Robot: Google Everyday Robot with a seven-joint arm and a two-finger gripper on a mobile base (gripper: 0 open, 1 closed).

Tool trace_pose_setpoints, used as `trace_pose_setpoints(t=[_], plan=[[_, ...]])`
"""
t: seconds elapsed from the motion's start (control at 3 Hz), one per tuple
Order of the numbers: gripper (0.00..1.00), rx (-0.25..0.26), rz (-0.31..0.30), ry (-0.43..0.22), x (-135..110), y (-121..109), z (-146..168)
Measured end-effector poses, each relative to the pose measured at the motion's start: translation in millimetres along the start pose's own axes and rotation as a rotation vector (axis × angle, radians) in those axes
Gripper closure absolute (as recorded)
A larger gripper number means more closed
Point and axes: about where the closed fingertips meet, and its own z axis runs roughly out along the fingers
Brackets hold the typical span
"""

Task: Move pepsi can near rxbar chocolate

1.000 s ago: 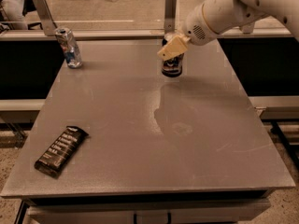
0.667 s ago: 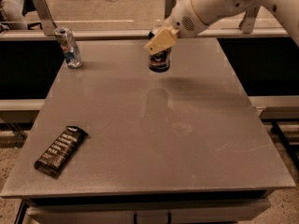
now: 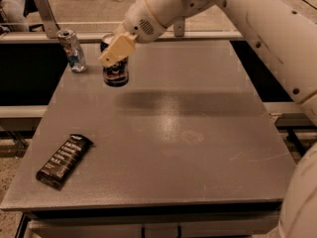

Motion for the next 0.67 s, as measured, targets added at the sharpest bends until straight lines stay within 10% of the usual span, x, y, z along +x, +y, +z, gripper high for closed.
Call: trace_pose_setpoints(t=[0.67], plan=[[1.00,-0.154,-0.116,0.043,-22,58,48]])
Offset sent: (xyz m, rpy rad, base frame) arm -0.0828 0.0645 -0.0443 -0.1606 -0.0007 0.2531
